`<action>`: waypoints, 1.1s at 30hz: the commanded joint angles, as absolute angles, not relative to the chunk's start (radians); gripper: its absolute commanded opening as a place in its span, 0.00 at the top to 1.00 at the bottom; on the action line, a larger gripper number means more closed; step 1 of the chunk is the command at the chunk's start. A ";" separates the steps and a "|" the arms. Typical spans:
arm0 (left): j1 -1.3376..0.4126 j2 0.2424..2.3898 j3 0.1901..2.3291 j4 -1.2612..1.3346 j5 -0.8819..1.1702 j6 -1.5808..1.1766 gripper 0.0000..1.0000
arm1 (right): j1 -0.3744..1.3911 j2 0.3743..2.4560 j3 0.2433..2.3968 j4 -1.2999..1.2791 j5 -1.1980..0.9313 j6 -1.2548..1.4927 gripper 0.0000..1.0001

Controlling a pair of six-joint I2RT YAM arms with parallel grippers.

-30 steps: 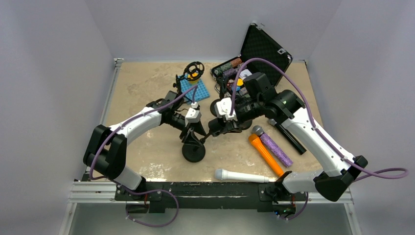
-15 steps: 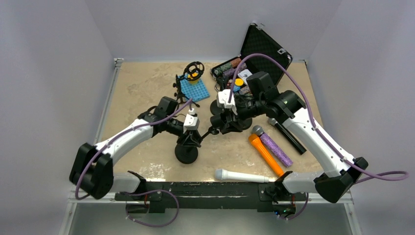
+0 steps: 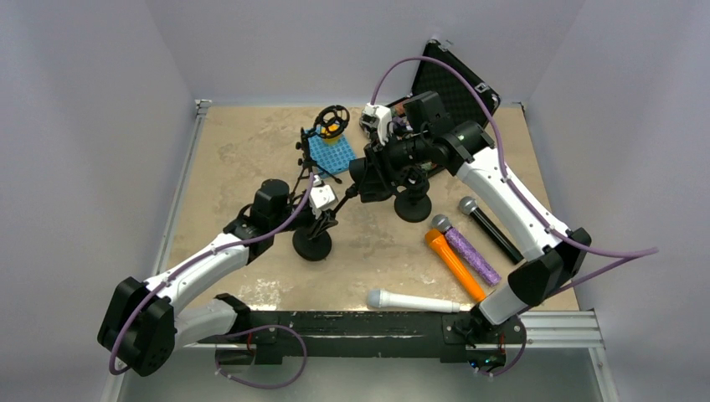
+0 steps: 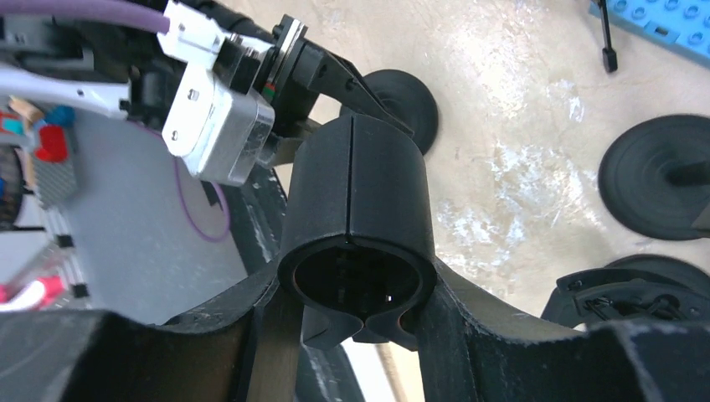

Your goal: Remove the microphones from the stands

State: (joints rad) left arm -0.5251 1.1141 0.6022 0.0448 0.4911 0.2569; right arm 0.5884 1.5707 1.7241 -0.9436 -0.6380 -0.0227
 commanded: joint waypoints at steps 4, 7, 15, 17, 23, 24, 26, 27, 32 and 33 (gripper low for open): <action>-0.515 1.115 0.629 0.082 0.303 0.203 0.84 | 0.604 1.602 1.775 -1.035 -0.749 0.122 1.00; -0.512 1.093 0.670 -0.066 0.418 0.224 0.40 | 0.604 1.583 1.818 -1.044 -0.914 -0.176 1.00; -0.486 1.084 0.737 -0.336 0.903 0.501 0.19 | 0.608 1.396 1.600 -1.167 -0.912 -1.105 1.00; -0.486 1.137 0.776 -0.385 1.028 0.549 0.20 | 0.620 1.336 1.504 -1.107 -0.867 -1.233 1.00; -0.491 1.347 0.935 -0.559 1.214 0.645 0.30 | 0.642 1.248 1.378 -0.931 -0.807 -1.291 1.00; -0.492 1.371 0.957 -0.599 1.218 0.683 0.34 | 0.644 1.247 1.379 -0.919 -0.803 -1.274 1.00; -0.492 1.413 1.002 -0.739 1.208 0.822 0.41 | 0.646 1.247 1.381 -0.915 -0.796 -1.252 1.00; -0.492 1.428 1.021 -0.804 1.198 0.891 0.43 | 0.646 1.245 1.379 -0.914 -0.795 -1.243 1.00; -0.491 1.430 1.043 -0.922 1.149 1.030 0.50 | 0.646 1.212 1.334 -0.897 -0.793 -1.229 1.00; -0.491 1.421 1.033 -0.893 1.134 1.003 0.56 | 0.646 1.208 1.331 -0.893 -0.792 -1.224 1.00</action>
State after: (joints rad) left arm -0.4919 1.4467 1.0065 -0.8021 1.1233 0.8593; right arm 0.6426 1.2289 1.3647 -0.9874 -0.8482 -1.1893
